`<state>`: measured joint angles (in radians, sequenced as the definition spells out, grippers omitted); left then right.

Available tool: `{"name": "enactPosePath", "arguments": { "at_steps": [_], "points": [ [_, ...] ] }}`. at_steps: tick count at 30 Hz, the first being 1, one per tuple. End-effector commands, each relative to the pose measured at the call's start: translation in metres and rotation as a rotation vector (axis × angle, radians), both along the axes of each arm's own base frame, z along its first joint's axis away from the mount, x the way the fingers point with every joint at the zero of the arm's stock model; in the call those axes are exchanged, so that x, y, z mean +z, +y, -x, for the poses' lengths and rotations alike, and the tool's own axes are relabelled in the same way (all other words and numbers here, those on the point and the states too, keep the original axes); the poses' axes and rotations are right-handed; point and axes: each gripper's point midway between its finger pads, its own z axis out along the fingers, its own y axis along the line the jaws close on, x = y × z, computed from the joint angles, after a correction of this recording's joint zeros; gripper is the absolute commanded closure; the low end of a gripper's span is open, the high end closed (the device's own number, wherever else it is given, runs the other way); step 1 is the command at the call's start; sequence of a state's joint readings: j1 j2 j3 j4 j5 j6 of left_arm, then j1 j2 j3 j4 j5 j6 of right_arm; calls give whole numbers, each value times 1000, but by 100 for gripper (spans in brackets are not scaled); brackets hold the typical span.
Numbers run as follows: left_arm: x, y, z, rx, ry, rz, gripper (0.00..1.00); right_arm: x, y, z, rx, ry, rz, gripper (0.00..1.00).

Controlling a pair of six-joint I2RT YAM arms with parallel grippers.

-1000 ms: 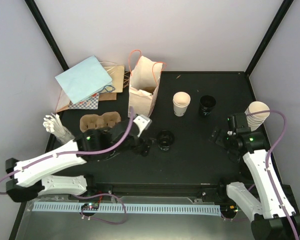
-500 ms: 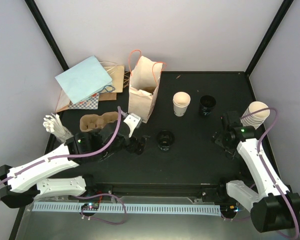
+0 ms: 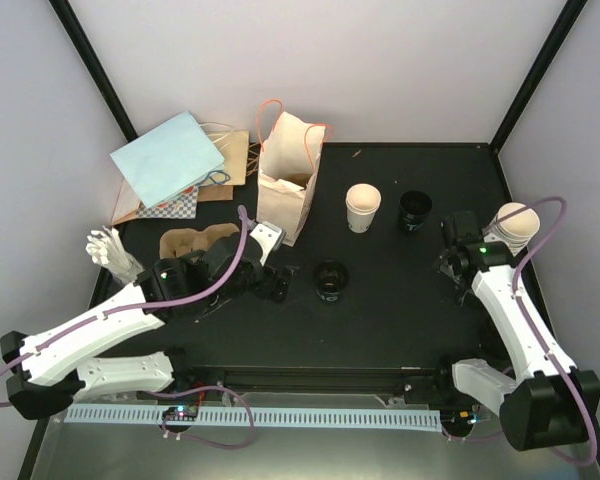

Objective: Pack the takeout coffee

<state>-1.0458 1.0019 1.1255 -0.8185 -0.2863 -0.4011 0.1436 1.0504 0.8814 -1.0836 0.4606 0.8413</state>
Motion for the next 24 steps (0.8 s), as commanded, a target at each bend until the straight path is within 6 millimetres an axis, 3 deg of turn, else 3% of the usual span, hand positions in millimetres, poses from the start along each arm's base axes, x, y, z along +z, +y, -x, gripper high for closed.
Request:
{"name": "enactPosePath", "arguments": {
  "at_steps": [1,8,15,19,24],
  "points": [
    [13,-7,-3,-32,-7,22,1,14,-23,-18,-108,-75,137,0],
    [8,-13,-5,-42,23,10,1,-6,-36,-27,-146,13,188,1],
    [7,-14,-6,-42,30,4,1,-33,-38,-28,-142,49,122,3],
    [6,-14,-6,-39,33,4,1,-55,-27,-33,-71,45,2,5],
    [6,-12,-5,-33,36,10,1,-64,-16,-39,-7,10,-81,6]
  ]
}}
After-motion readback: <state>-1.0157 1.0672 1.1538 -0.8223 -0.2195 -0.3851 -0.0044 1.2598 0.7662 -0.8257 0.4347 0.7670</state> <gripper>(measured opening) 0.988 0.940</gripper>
